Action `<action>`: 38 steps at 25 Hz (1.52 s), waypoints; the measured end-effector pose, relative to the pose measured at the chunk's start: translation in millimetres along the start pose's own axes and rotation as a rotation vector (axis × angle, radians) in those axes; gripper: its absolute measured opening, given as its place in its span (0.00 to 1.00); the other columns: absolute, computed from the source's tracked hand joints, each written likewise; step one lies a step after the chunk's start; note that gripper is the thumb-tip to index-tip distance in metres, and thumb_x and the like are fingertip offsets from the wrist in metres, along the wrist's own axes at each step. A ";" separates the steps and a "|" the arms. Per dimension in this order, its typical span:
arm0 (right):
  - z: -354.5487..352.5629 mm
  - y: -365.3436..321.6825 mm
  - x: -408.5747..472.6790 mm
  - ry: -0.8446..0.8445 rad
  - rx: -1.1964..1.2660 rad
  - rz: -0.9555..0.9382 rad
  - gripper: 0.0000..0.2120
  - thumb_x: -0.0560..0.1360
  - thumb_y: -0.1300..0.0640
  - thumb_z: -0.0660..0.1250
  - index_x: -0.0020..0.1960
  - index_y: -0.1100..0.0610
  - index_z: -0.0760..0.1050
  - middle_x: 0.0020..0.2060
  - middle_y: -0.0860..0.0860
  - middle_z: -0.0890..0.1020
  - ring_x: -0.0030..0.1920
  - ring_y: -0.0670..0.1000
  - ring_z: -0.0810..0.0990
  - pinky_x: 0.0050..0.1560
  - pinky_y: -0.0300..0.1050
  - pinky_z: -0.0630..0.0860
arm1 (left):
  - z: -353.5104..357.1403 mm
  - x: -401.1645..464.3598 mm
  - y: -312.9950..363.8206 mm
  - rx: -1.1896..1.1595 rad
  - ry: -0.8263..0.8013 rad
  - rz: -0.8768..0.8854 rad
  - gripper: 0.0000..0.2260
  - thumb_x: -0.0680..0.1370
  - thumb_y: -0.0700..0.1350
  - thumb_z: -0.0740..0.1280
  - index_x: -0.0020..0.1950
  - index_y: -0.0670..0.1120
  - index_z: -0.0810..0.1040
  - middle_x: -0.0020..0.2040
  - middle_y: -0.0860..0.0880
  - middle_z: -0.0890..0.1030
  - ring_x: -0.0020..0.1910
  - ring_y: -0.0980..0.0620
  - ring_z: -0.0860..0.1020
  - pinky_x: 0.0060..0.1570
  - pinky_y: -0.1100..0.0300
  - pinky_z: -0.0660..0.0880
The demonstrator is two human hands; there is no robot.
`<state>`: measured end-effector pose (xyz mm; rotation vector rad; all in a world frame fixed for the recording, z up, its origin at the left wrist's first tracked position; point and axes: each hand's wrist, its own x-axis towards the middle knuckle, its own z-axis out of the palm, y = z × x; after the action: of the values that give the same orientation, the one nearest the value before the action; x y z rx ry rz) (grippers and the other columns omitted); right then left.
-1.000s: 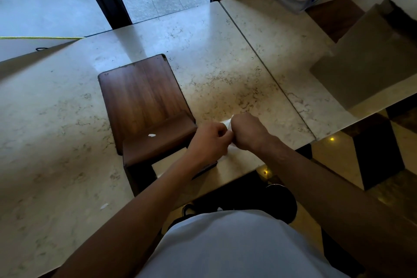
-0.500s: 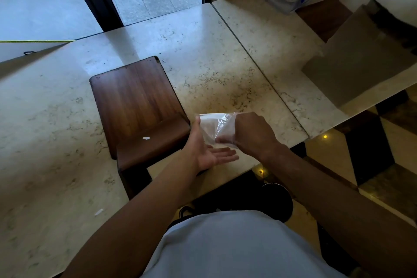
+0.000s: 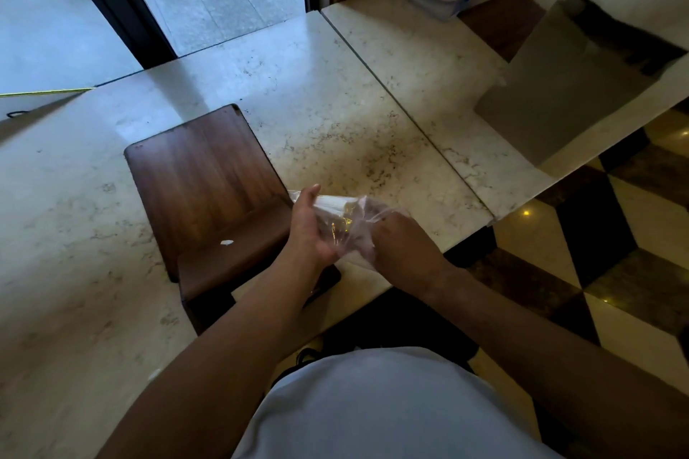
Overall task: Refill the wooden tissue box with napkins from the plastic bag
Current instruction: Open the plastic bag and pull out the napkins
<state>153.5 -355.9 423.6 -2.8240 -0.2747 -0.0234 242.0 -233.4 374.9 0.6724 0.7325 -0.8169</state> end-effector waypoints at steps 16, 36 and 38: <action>27.2 -22.1 7.5 0.172 0.216 0.197 0.25 0.77 0.49 0.67 0.71 0.59 0.74 0.58 0.55 0.83 0.56 0.55 0.82 0.51 0.37 0.72 | -26.9 -6.1 11.3 0.079 -0.030 0.051 0.16 0.70 0.52 0.70 0.48 0.42 0.86 0.45 0.43 0.86 0.43 0.43 0.85 0.62 0.50 0.73; 21.7 -12.6 -7.3 0.473 0.347 0.300 0.08 0.79 0.58 0.69 0.51 0.62 0.83 0.40 0.55 0.87 0.37 0.53 0.85 0.37 0.44 0.82 | -4.9 -3.1 12.9 0.114 0.100 0.053 0.18 0.74 0.55 0.66 0.57 0.43 0.77 0.50 0.42 0.83 0.52 0.43 0.80 0.54 0.45 0.77; 18.7 -1.9 -13.2 0.472 0.439 0.348 0.07 0.75 0.59 0.73 0.52 0.60 0.82 0.43 0.53 0.86 0.41 0.52 0.85 0.42 0.45 0.82 | -0.9 2.4 17.2 0.090 0.092 0.060 0.18 0.75 0.54 0.63 0.57 0.43 0.76 0.52 0.43 0.81 0.55 0.43 0.79 0.58 0.46 0.76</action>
<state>140.0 -351.0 405.8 -2.3039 0.2848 -0.4815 257.0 -224.9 376.6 0.8135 0.7582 -0.7709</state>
